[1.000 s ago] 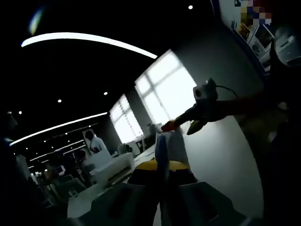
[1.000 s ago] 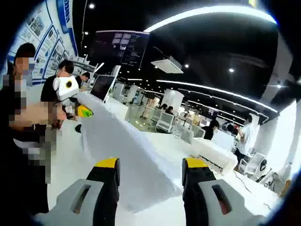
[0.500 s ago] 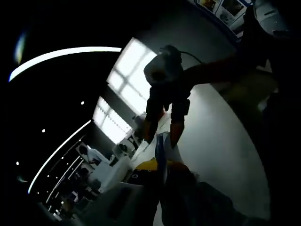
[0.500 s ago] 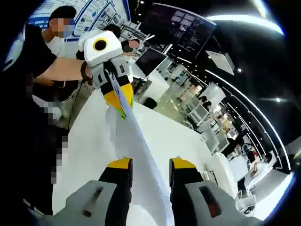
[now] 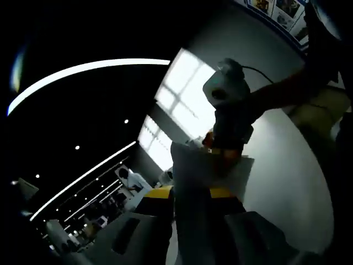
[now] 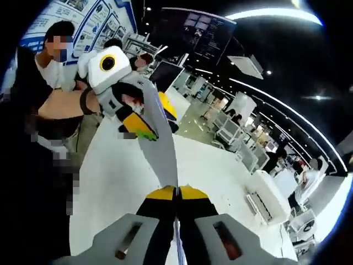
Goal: Organize the stack of printing papers by aligning and flattening the scattered papers on the table
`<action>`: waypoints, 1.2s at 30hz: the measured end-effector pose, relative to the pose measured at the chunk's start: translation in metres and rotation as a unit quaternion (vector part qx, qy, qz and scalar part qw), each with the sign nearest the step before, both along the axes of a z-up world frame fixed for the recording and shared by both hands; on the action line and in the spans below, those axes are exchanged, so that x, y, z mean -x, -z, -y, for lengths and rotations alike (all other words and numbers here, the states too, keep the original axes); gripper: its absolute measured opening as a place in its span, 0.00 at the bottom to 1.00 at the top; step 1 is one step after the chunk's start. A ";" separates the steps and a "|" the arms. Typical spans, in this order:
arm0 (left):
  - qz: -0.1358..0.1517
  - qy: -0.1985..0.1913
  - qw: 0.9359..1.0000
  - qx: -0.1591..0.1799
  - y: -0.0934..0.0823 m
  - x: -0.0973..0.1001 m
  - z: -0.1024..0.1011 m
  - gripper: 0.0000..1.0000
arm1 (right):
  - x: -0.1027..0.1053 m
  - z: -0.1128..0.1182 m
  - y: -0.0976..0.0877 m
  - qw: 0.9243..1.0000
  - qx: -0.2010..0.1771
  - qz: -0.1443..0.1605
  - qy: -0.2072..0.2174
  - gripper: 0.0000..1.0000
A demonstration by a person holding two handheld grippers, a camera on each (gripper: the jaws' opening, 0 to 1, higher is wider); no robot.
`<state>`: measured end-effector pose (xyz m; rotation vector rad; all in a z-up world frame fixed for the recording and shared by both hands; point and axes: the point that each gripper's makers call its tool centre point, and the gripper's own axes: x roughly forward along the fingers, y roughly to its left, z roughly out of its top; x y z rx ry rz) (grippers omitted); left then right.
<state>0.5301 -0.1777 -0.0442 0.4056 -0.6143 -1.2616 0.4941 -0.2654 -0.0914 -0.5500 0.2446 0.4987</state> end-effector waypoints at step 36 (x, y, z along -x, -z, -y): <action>-0.346 0.217 0.905 0.118 0.029 -0.008 0.018 0.10 | 0.060 0.036 -0.041 0.918 -0.358 0.108 -0.134 0.00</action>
